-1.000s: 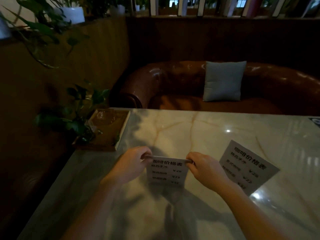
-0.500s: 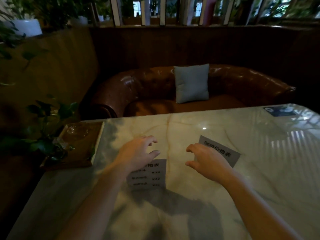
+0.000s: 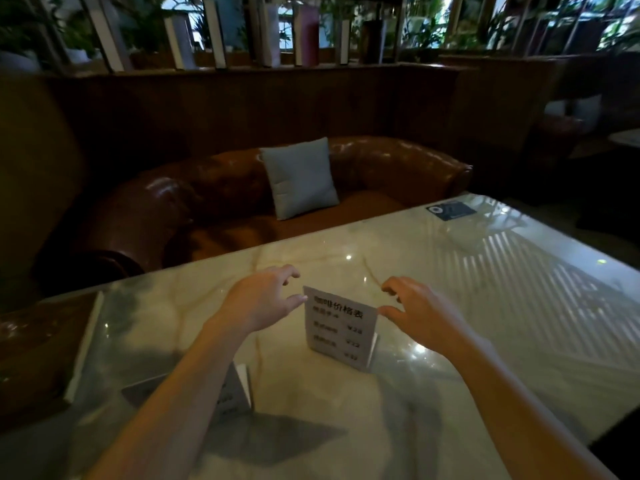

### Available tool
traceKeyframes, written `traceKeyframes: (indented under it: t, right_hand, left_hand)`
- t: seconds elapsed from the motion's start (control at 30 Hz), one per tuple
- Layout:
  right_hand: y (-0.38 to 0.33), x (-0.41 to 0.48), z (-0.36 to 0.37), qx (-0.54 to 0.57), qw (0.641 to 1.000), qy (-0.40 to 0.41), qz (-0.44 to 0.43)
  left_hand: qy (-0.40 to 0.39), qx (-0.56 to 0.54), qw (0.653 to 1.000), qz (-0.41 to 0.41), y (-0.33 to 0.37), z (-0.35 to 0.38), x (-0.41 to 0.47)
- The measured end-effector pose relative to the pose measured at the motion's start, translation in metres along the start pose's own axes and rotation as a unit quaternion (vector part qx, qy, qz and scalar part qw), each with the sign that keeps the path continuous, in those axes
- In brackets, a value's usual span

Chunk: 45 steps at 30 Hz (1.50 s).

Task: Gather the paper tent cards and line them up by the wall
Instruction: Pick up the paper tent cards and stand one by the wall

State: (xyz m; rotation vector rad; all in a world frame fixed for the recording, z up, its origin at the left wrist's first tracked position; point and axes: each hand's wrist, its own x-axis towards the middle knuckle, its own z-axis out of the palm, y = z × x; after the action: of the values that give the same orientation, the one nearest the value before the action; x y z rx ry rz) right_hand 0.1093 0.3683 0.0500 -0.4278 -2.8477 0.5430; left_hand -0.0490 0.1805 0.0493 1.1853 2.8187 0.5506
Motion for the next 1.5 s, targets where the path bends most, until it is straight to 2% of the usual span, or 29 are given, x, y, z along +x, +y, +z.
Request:
traceKeyframes:
  t: [0.2, 0.47, 0.77, 0.97, 1.3, 1.5]
  right_hand:
    - [0.019, 0.003, 0.015, 0.025, 0.999, 0.015, 0.026]
    - [0.023, 0.005, 0.049, 0.061, 0.997, -0.012, 0.042]
    - [0.026, 0.017, 0.064, 0.051, 0.997, -0.043, 0.045]
    - [0.033, 0.02, 0.07, 0.009, 0.999, -0.025, 0.018]
    - [0.055, 0.035, 0.055, 0.038, 0.999, 0.006, 0.008]
    - [0.067, 0.042, 0.048, 0.079, 0.997, -0.007, 0.016]
  left_hand:
    - [0.01, 0.02, 1.0, 0.01, 0.006, 0.025, 0.025]
    - [0.009, 0.003, 1.0, 0.005, 0.003, 0.058, 0.035]
    - [0.053, 0.025, 0.998, -0.033, 0.001, 0.062, 0.038]
    - [0.068, 0.034, 0.996, -0.043, 0.003, 0.064, 0.04]
    - [0.119, 0.047, 0.992, -0.001, 0.011, 0.062, 0.024]
    - [0.101, 0.027, 0.995, 0.011, 0.023, 0.063, 0.011]
